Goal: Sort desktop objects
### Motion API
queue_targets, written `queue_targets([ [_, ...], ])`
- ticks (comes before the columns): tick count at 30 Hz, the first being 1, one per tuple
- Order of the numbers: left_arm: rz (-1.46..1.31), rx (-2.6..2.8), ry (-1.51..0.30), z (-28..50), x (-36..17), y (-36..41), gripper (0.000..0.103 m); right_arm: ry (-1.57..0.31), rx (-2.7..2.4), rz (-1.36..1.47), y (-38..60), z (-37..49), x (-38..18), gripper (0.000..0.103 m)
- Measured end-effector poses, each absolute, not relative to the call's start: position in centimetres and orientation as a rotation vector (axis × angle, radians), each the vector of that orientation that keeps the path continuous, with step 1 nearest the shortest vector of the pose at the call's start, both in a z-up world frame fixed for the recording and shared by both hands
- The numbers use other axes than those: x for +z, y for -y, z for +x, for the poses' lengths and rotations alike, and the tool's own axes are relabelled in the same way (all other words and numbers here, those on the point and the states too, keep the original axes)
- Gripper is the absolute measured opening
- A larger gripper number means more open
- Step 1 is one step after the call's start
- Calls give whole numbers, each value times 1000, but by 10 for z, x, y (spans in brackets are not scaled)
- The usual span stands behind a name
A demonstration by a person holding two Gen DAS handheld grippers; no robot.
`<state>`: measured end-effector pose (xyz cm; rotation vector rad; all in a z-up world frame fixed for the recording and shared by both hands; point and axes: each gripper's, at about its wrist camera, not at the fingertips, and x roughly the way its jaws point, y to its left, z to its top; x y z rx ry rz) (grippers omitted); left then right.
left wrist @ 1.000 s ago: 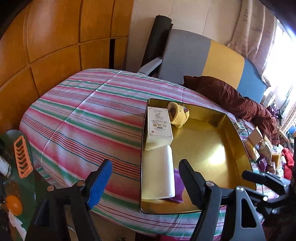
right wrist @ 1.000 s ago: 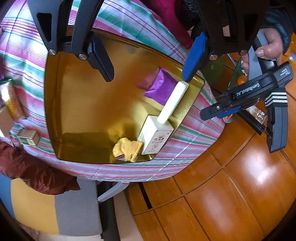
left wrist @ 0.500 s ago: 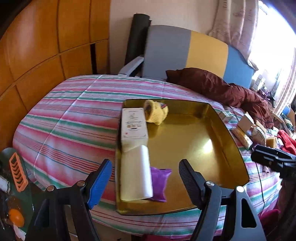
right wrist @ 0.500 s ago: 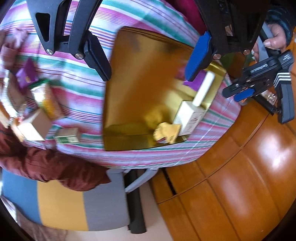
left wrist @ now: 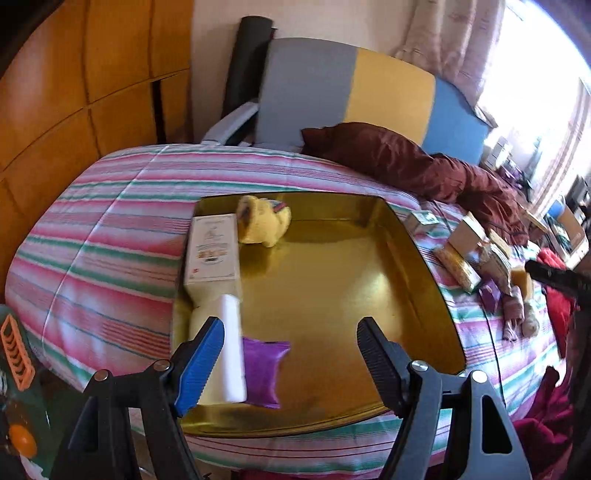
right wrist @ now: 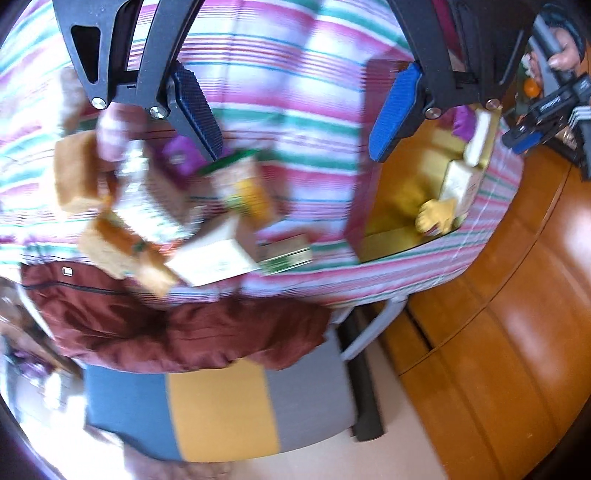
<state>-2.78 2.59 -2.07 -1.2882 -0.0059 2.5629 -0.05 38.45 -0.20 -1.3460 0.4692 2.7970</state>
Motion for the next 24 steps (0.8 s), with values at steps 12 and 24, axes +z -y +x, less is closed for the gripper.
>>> queue_targets([
  [12,-1211,2354,-200,-33,-14,-107,76,-291,2702,-1319,-458,-17,-6,83],
  [24,-1102,2166,-397,-46,0,-190,77,-69,2696,-1532,-465,-68,-60,84],
])
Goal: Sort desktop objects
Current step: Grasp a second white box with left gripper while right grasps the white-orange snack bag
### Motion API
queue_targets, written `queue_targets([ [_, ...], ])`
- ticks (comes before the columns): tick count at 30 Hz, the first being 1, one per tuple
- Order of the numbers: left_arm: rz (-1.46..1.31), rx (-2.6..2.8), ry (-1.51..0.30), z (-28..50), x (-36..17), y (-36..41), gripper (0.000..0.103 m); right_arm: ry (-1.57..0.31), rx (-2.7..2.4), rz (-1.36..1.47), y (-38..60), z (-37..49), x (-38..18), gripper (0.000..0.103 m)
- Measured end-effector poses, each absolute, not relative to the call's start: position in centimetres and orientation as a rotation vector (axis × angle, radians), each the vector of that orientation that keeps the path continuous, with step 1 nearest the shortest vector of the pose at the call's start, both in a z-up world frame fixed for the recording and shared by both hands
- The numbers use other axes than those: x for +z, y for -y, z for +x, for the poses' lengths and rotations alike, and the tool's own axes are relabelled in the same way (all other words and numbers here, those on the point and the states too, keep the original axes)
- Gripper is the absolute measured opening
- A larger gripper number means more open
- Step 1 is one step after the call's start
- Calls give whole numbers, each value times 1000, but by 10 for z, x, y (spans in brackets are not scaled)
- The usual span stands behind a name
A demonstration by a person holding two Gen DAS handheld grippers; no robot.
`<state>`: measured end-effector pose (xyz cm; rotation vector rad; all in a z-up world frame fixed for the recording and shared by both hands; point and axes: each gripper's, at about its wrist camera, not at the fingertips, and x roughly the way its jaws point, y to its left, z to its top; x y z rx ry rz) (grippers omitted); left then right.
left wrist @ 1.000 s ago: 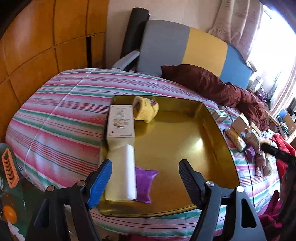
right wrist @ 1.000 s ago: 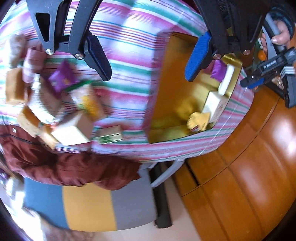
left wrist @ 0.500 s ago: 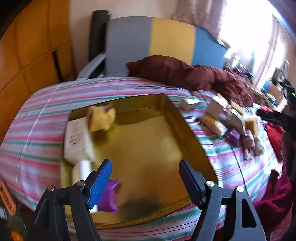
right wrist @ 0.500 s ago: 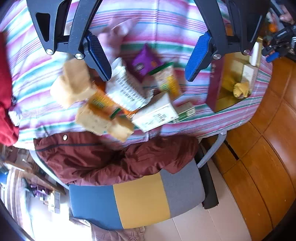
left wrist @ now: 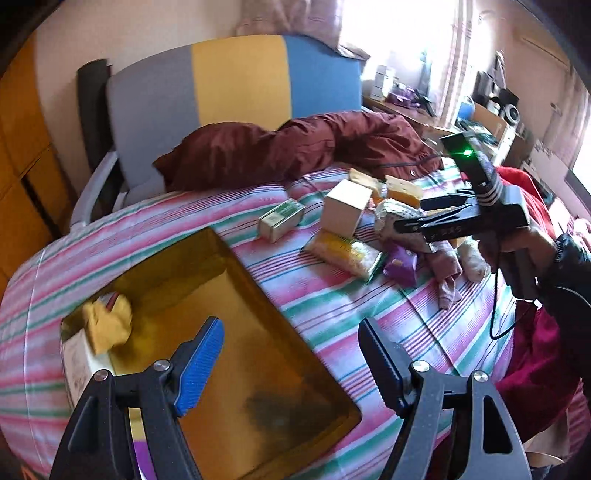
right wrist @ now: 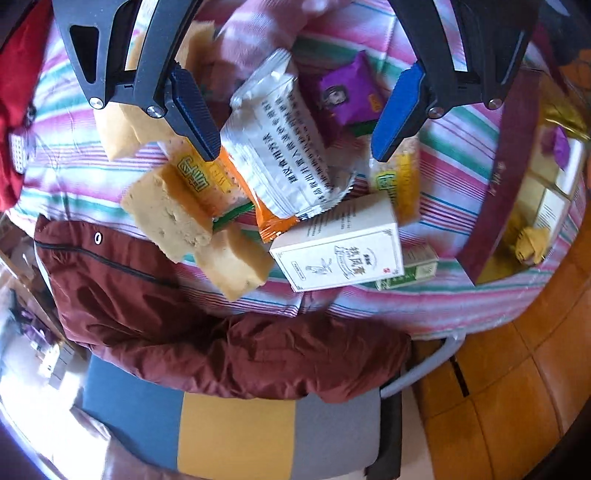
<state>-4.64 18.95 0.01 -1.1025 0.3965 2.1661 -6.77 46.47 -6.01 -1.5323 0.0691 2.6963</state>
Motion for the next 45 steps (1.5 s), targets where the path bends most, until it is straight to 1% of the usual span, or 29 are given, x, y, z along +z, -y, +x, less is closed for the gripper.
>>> queue_targets([
  [3,-1091,2133,-434,-54,-1,-211,77,-20,2701,-1548,-464,-71,-67,84],
  [5,-1087,2113,-453,-60,-3,-225,77,0,2700,-1550,-464,-72,-69,82],
  [7,-1085,2094,-470,-64,-7,-237,77,16,2701,-1550,-465,-73,-69,77],
  [11,-1093,2056,-491,-71,-14,-258,77,22,2701,-1548,-469,-74,-70,71],
  [15,-1105,2030,-508,-76,-21,-272,77,24,2709,-1535,-469,-74,-71,72],
  [21,-1129,1995,-537,-86,-28,-287,77,92,2693,-1557,-467,-78,-79,71],
  [23,-1119,1986,-567,-88,-28,-295,77,103,2685,-1565,-467,-79,-79,67],
  [24,-1113,1982,-585,-89,-29,-300,77,106,2681,-1567,-467,-79,-79,60],
  [26,-1109,1970,-608,-94,-31,-309,77,91,2681,-1579,-469,-79,-78,58],
  [30,-1106,1958,-634,-109,-34,-328,77,110,2676,-1594,-466,-79,-78,57],
  [39,-1110,1903,-685,-138,-48,-370,79,52,2675,-1604,-471,-77,-78,57],
  [45,-1140,1853,-744,-152,-68,-397,80,23,2675,-1609,-473,-77,-78,57],
])
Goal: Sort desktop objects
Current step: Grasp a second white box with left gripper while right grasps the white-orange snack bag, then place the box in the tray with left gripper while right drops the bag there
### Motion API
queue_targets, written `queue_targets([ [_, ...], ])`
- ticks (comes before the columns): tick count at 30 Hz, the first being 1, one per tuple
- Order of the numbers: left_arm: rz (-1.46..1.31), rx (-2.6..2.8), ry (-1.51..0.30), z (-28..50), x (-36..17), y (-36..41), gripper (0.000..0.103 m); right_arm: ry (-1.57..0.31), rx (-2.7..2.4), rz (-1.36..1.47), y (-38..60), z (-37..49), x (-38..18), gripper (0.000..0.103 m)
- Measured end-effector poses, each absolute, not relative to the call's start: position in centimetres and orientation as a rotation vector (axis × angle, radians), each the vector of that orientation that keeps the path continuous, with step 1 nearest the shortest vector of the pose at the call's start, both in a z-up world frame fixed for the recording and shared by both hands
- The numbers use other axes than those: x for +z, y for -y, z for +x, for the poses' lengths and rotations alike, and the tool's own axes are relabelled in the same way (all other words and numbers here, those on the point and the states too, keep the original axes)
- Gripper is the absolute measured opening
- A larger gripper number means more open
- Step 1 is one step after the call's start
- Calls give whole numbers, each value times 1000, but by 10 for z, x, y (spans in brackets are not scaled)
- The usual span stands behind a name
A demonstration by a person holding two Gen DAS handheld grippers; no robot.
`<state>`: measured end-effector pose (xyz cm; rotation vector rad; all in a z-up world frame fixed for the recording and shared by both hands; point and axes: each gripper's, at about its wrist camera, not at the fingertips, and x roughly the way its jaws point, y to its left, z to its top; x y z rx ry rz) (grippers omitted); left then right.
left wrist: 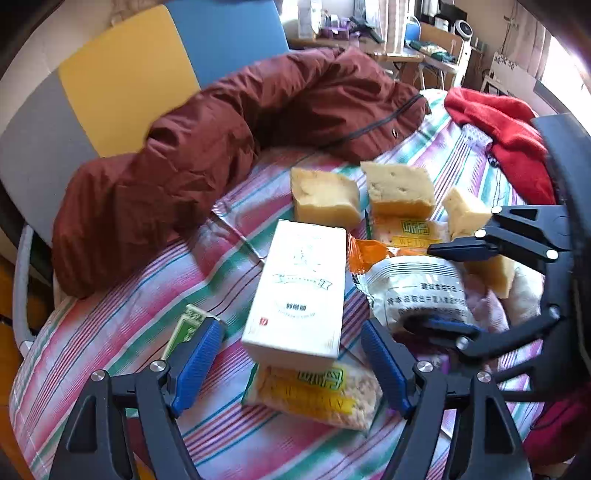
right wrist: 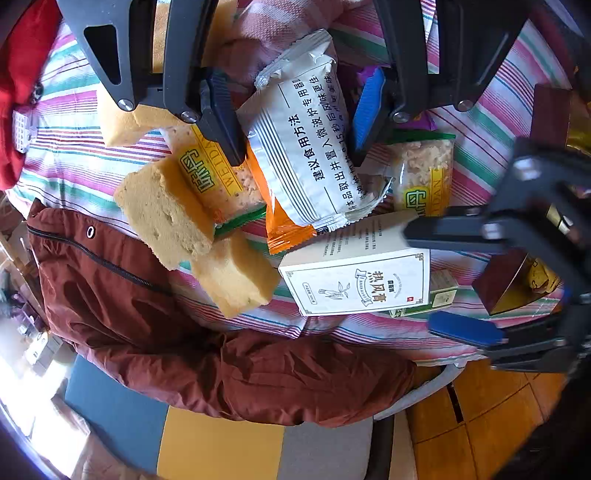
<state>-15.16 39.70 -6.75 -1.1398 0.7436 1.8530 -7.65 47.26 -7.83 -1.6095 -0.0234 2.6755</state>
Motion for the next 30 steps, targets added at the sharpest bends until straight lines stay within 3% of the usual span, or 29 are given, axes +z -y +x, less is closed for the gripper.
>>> queue_targets([
  [6,-1168,1827,-763,-163,-83,-409,77,20,2676,-1610,-473,-76,-78,57],
  [9,-1202,1814,-707,-169,-88,-409,55,24,2674,-1610,-473,-77,-78,57],
  [20,-1168,1920,-460,-145,-37,-355,54,-69,2723,-1521,-481,-73,-61,55],
  [30,-1134,2192,-234,-110,18,-220,54,-150,2854,-1309,-476,-57,-21,55],
])
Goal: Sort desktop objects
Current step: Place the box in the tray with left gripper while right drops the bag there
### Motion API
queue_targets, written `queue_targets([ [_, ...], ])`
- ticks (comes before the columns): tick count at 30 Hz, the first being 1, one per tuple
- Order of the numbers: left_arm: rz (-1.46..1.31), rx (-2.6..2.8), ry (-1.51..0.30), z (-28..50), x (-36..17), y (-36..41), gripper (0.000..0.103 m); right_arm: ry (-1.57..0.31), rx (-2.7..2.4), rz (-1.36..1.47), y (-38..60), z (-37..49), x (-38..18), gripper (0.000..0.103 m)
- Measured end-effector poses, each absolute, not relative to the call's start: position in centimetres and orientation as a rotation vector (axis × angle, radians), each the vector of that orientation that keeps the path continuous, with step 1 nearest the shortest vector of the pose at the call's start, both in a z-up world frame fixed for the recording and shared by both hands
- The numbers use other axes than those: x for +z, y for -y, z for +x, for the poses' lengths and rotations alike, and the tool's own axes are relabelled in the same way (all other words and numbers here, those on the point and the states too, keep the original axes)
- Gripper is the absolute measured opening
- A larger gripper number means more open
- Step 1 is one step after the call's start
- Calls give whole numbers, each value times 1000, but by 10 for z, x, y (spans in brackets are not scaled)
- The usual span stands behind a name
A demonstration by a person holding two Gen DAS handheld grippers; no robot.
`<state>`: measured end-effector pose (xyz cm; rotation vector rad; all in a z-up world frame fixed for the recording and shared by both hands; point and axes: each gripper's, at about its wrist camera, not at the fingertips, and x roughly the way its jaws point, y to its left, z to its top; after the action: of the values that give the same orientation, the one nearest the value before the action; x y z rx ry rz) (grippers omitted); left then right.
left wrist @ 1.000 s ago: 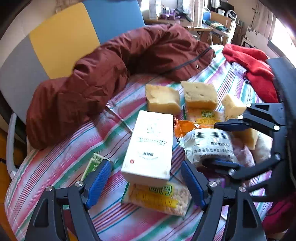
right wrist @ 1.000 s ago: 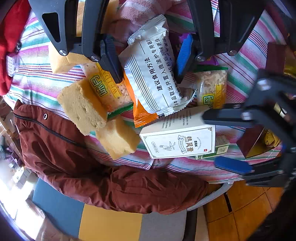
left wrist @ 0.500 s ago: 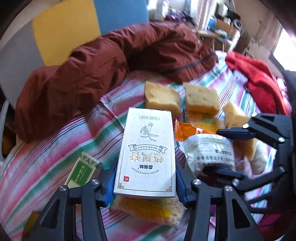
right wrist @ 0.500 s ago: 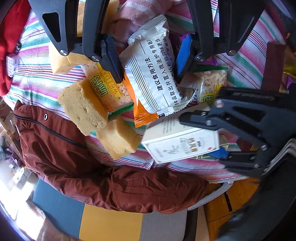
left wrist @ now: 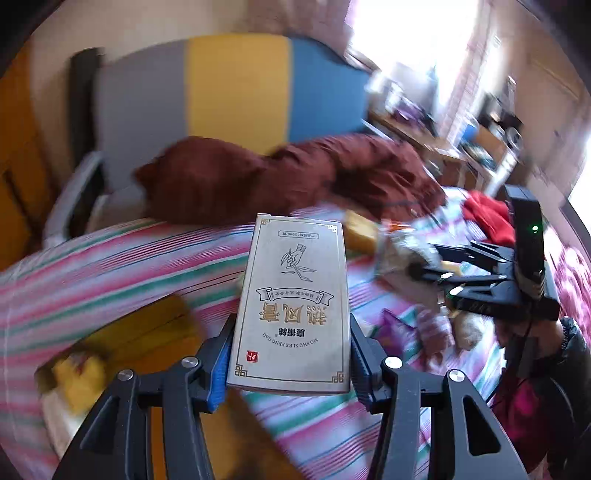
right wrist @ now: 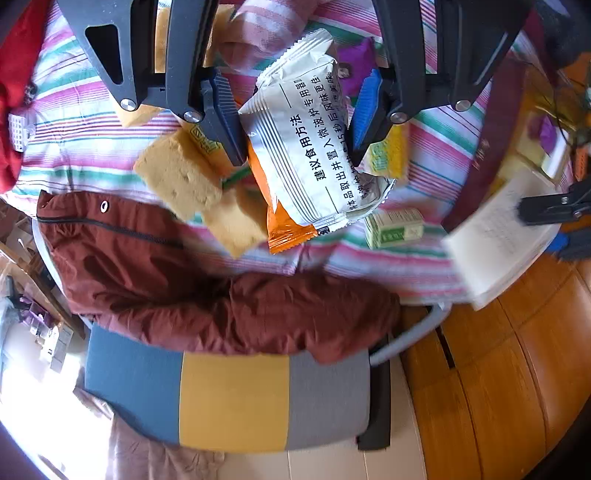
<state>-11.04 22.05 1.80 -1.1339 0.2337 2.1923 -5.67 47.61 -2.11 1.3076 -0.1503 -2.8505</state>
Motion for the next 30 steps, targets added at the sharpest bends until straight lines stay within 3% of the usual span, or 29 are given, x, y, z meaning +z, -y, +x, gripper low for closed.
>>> queue_targets([
  [7,-1231,2413,-37,-102,4,-92,54,321,-2801,1223,-462,-48,-1,55],
  [12,-1319,2471,55,-92,-23,-36,54,317,-2704,1203,-408,-49,12,55],
  [24,-1319,2435,166,-114,-51,-42,54,437,-2528,1335,-275,-108,-1,56],
  [30,-1351,2455,189,-132,-58,-42,67,584,-2518,1311,-255,-129,-9,63],
])
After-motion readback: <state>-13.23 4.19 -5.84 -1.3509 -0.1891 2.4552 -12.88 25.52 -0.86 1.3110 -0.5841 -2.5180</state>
